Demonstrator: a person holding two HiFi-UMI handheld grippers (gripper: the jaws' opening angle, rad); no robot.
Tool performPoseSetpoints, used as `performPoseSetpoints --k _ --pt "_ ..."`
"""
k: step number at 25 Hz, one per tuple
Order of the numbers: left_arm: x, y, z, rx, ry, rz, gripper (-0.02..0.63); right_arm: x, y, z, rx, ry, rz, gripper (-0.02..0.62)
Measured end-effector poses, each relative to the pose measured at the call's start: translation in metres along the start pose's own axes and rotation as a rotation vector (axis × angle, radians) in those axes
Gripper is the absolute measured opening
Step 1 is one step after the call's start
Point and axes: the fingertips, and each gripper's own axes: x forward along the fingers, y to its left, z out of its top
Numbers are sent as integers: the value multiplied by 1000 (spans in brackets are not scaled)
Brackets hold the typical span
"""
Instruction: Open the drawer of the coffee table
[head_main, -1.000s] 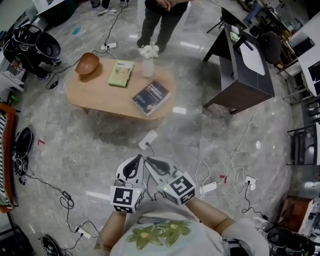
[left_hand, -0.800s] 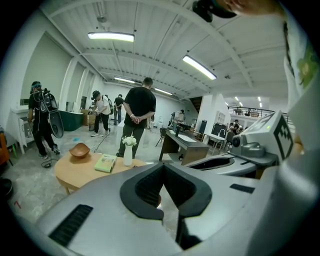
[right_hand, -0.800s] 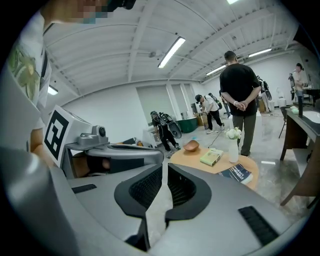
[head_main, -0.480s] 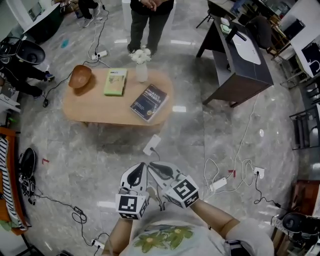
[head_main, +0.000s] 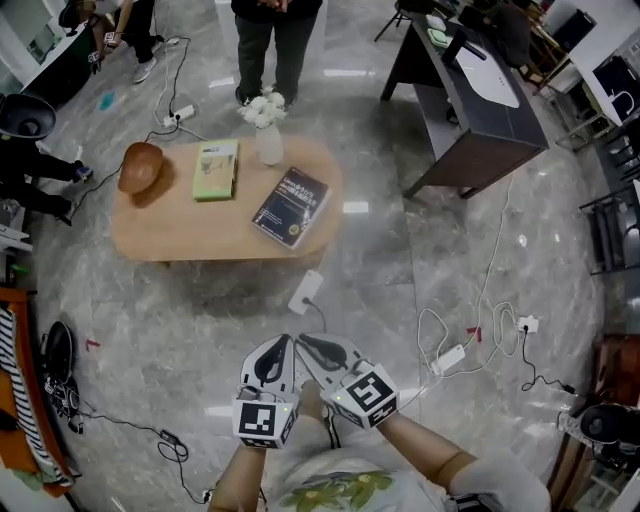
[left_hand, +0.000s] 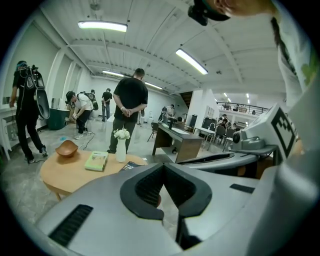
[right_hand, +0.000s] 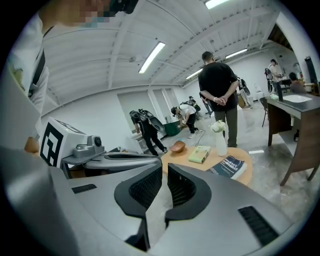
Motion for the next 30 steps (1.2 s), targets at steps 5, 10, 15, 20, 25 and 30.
performPoseSetpoints --k 5,10,15,20,25,30 --pt "23 2 -21 -11 29 23 9 9 -22 -19 -7 50 56 23" --pt "43 9 -31 -5 14 70 9 22 -41 -31 -8 68 89 23" --pt "65 18 -47 -28 9 103 9 37 -62 -47 -25 100 108 23" --pt "86 35 -76 -20 -8 122 9 59 -79 -68 -55 97 127 23" --pt "105 56 -112 -24 -17 136 9 84 -90 -104 -72 80 125 23" --pt "120 76 -150 -38 -41 142 9 109 -101 -138 -69 51 98 23"
